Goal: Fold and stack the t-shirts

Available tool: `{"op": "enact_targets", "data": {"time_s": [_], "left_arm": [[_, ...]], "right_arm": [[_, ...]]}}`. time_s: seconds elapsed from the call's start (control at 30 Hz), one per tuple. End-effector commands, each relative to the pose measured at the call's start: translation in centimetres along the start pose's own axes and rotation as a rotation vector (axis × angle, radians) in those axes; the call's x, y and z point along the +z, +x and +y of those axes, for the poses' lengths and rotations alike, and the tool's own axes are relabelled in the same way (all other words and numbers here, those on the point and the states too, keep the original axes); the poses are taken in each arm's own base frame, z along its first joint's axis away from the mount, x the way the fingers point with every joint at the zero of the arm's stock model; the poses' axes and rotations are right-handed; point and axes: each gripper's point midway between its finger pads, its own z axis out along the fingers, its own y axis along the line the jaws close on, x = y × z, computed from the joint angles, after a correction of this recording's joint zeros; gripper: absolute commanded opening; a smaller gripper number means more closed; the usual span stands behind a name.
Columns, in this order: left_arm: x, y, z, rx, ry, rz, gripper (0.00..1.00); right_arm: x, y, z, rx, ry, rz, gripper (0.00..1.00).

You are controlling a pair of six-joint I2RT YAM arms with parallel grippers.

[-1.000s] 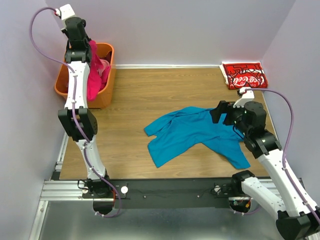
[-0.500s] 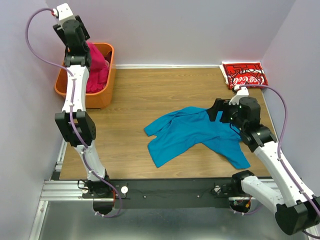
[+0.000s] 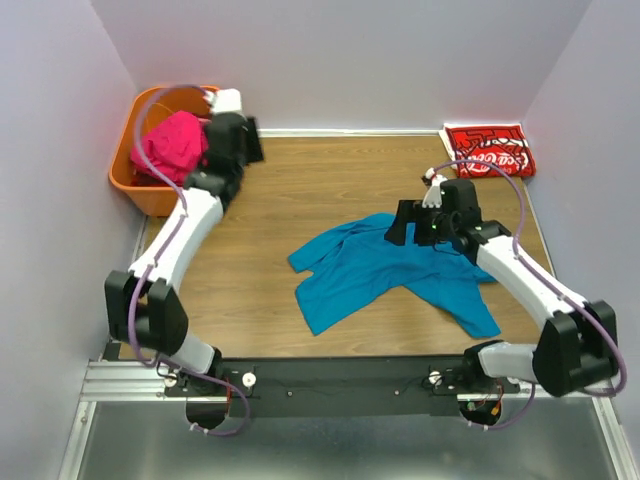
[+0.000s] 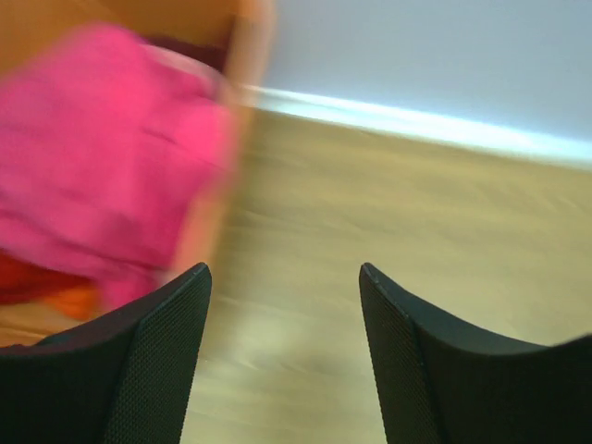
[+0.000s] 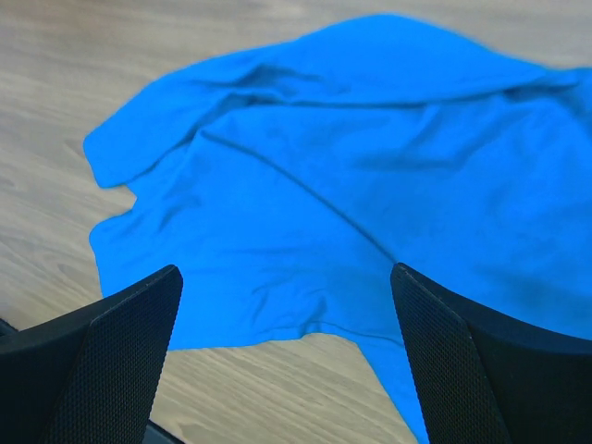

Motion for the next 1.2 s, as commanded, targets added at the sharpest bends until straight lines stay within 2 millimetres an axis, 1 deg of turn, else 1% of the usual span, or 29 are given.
{"op": "enact_targets", "data": {"time_s": [0.0, 0.03, 0.07, 0.13, 0.17, 0.2, 0.23, 0.27, 0.3, 0.37, 0.4, 0.5, 0.53, 0.63, 0.67, 0.7, 0.73, 0.77, 0.8, 0.87, 0.9, 0.93, 0.97, 1.0, 1.03, 1.07, 1.1, 1.13, 1.17], "left_arm": [[-4.7, 6.3, -6.2, -0.011, 0.219, 0.115, 0.68], [-6.1, 8.5, -8.5, 0.006, 0.281, 0.161, 0.66], [-6.7, 11.9, -8.7, 0.006, 0.287, 0.234, 0.64], [-8.2, 15.6, -9.9, 0.020, 0.342, 0.331, 0.59], [-9.1, 17.3, -10.7, 0.035, 0.368, 0.368, 0.54], [-9.8, 19.5, -10.8, 0.045, 0.382, 0.425, 0.52], [-10.1, 20.8, -10.9, 0.058, 0.395, 0.461, 0.47], [-10.6, 21.9, -11.2, 0.072, 0.414, 0.490, 0.46], [-11.1, 23.7, -11.5, 0.094, 0.441, 0.543, 0.37], [-11.5, 25.4, -12.0, 0.114, 0.463, 0.586, 0.35], [-11.6, 26.8, -12.3, 0.136, 0.475, 0.623, 0.33], [-11.1, 28.4, -12.8, 0.161, 0.475, 0.656, 0.26], [-11.3, 28.8, -13.4, 0.160, 0.505, 0.673, 0.20], [-10.9, 30.0, -14.3, 0.172, 0.525, 0.699, 0.17], [-10.7, 30.4, -14.4, 0.175, 0.524, 0.705, 0.17], [-10.2, 31.3, -14.2, 0.185, 0.506, 0.720, 0.15], [-9.7, 31.7, -13.9, 0.190, 0.483, 0.723, 0.10], [-9.3, 32.1, -13.5, 0.193, 0.459, 0.731, 0.08], [-8.0, 32.7, -12.6, 0.212, 0.389, 0.726, 0.02], [-6.8, 33.4, -11.5, 0.209, 0.335, 0.745, 0.01], [-5.3, 33.7, -10.2, 0.193, 0.285, 0.756, 0.01], [-4.6, 33.8, -9.5, 0.183, 0.258, 0.761, 0.00], [-3.7, 33.6, -8.8, 0.170, 0.234, 0.760, 0.00], [-2.2, 32.7, -7.8, 0.140, 0.203, 0.744, 0.00], [-1.5, 32.8, -7.7, 0.122, 0.219, 0.760, 0.00], [-0.8, 32.4, -7.6, 0.110, 0.221, 0.762, 0.00], [0.5, 30.7, -8.3, 0.094, 0.228, 0.730, 0.00], [1.5, 30.8, -7.8, 0.098, 0.206, 0.738, 0.00], [2.7, 29.1, -8.2, 0.114, 0.201, 0.708, 0.00]], "right_arm": [[2.1, 2.0, 1.9, 0.033, -0.092, 0.119, 1.00], [2.5, 2.4, 1.9, 0.031, -0.081, 0.133, 1.00], [3.5, 3.5, 2.0, 0.014, -0.059, 0.172, 1.00], [4.3, 4.4, 2.3, -0.007, -0.043, 0.198, 1.00], [4.6, 4.7, 3.2, -0.032, -0.053, 0.211, 1.00], [5.0, 5.0, 3.3, -0.037, -0.043, 0.218, 1.00], [5.6, 5.8, 3.4, -0.039, -0.035, 0.246, 1.00], [5.9, 6.2, 3.7, -0.045, -0.037, 0.261, 1.00], [6.5, 7.0, 3.8, -0.042, -0.042, 0.293, 1.00], [7.1, 8.0, 4.0, -0.046, -0.048, 0.327, 1.00], [7.4, 8.1, 4.0, -0.051, -0.047, 0.336, 1.00], [7.9, 9.0, 3.9, -0.057, -0.029, 0.360, 1.00], [8.1, 9.2, 4.0, -0.063, -0.029, 0.365, 1.00], [8.3, 9.8, 3.8, -0.071, -0.018, 0.379, 1.00], [8.4, 10.3, 3.8, -0.078, -0.016, 0.394, 1.00], [8.5, 10.7, 3.7, -0.079, -0.014, 0.403, 1.00], [8.6, 10.9, 3.6, -0.078, -0.015, 0.412, 1.00], [8.6, 11.6, 3.8, -0.085, -0.022, 0.429, 1.00], [8.6, 12.3, 4.1, -0.087, -0.034, 0.449, 1.00], [8.7, 13.5, 4.8, -0.107, -0.051, 0.481, 1.00], [8.8, 14.5, 5.1, -0.111, -0.059, 0.511, 1.00], [8.9, 15.0, 5.4, -0.119, -0.068, 0.526, 1.00], [8.9, 15.8, 6.4, -0.140, -0.090, 0.546, 1.00], [9.1, 16.1, 7.2, -0.147, -0.113, 0.561, 1.00], [9.4, 16.8, 7.6, -0.155, -0.123, 0.583, 1.00], [9.5, 17.6, 8.5, -0.177, -0.146, 0.604, 1.00], [9.6, 17.8, 9.4, -0.183, -0.172, 0.615, 1.00], [10.0, 17.3, 10.6, -0.193, -0.205, 0.608, 1.00], [10.2, 18.2, 11.7, -0.189, -0.249, 0.647, 1.00]]}}
